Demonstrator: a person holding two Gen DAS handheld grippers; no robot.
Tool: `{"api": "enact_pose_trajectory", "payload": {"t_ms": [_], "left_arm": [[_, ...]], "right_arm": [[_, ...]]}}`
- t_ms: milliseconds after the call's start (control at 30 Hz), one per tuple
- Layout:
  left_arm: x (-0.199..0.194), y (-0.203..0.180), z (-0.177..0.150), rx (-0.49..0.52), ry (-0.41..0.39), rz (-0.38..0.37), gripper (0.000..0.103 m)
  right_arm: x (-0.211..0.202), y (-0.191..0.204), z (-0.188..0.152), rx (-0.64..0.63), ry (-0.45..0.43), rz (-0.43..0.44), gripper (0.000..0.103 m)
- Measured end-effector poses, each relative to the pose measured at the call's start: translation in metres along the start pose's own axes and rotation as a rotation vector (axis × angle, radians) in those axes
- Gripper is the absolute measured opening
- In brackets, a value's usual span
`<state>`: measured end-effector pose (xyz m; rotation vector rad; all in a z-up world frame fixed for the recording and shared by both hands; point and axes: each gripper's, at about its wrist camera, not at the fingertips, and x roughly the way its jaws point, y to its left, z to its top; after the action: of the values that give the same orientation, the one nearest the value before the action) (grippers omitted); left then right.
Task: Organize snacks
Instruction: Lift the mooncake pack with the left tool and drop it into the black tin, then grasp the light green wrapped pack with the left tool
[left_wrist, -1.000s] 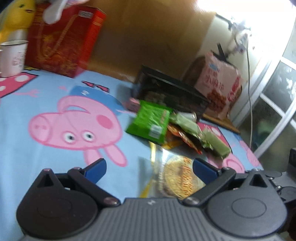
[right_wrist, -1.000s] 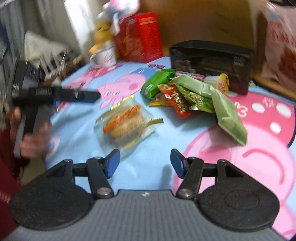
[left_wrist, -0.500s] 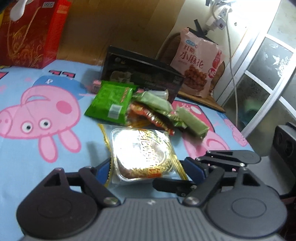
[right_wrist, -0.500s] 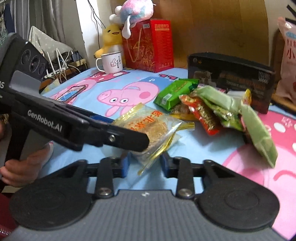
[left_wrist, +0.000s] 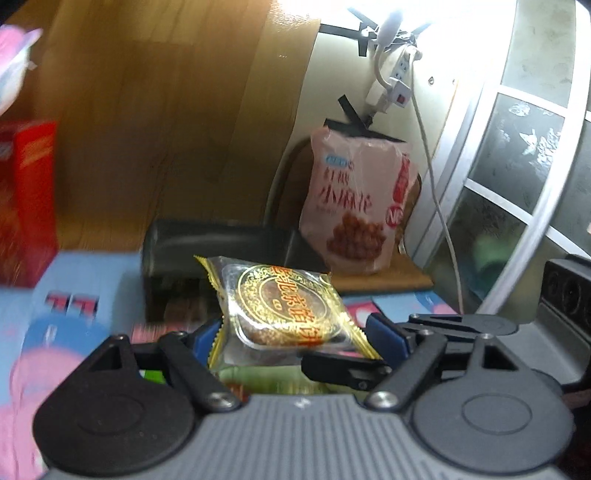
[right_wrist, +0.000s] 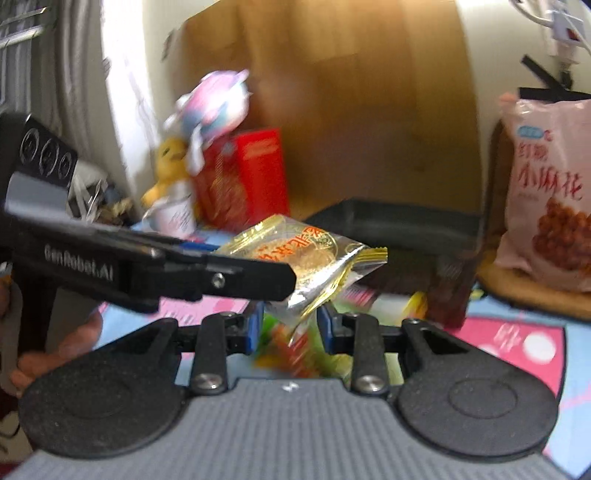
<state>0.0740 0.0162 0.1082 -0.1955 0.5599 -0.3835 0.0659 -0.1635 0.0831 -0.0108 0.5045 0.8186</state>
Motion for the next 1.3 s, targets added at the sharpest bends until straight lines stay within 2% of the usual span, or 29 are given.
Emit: {"api": "enact_pose_trajectory", "payload": {"t_ms": [200,367,433,500,600,667,733,833,900,1067,1100,1200,1300], "left_arm": [[0.065,0.002,0.041,0.002,-0.012,0.019,0.083],[0.108,0.010,0.045,-0.012,0.001,0.071,0.085],[0.117,0.010,0.044,-0.004,0.007,0.111,0.087],[0.110,0.011,0.042,-0.005,-0.008,0.099,0.088],[0.083,0.011,0.034,0.004,-0.053,0.070,0.092],[0.063,0.015,0.022,-0.013,-0.055,0.030,0.092],[0.048,0.018,0.008,-0.044,-0.037,-0.013,0.092],[0.030,0.025,-0.021,-0.088,-0.002,-0.063,0.092],[0.019,0.029,-0.041,-0.117,0.022,-0.091,0.092],[0.006,0.040,-0.076,-0.180,0.073,-0.101,0.092],[0.004,0.042,-0.081,-0.189,0.081,-0.101,0.092],[-0.006,0.047,-0.093,-0.206,0.091,-0.098,0.092],[-0.020,0.050,-0.100,-0.212,0.081,-0.130,0.092]], "right_arm": [[0.025,-0.057,0.035,0.061,-0.037,-0.059,0.034],[0.051,-0.091,0.040,0.075,-0.030,-0.119,0.037],[0.060,-0.098,0.038,0.068,-0.016,-0.189,0.038],[0.058,-0.104,0.034,0.080,-0.018,-0.210,0.038],[0.034,-0.110,0.023,0.135,-0.063,-0.179,0.043],[0.014,-0.106,0.014,0.145,-0.075,-0.170,0.044],[-0.004,-0.100,0.000,0.154,-0.076,-0.130,0.048],[-0.023,-0.085,-0.028,0.157,-0.053,-0.086,0.065],[-0.022,-0.081,-0.042,0.183,-0.013,-0.069,0.070],[-0.007,-0.079,-0.065,0.209,0.104,-0.082,0.070],[-0.008,-0.077,-0.067,0.195,0.091,-0.086,0.060],[-0.009,-0.068,-0.067,0.175,0.119,-0.062,0.054],[-0.018,-0.054,-0.073,0.110,0.127,-0.010,0.053]]}}
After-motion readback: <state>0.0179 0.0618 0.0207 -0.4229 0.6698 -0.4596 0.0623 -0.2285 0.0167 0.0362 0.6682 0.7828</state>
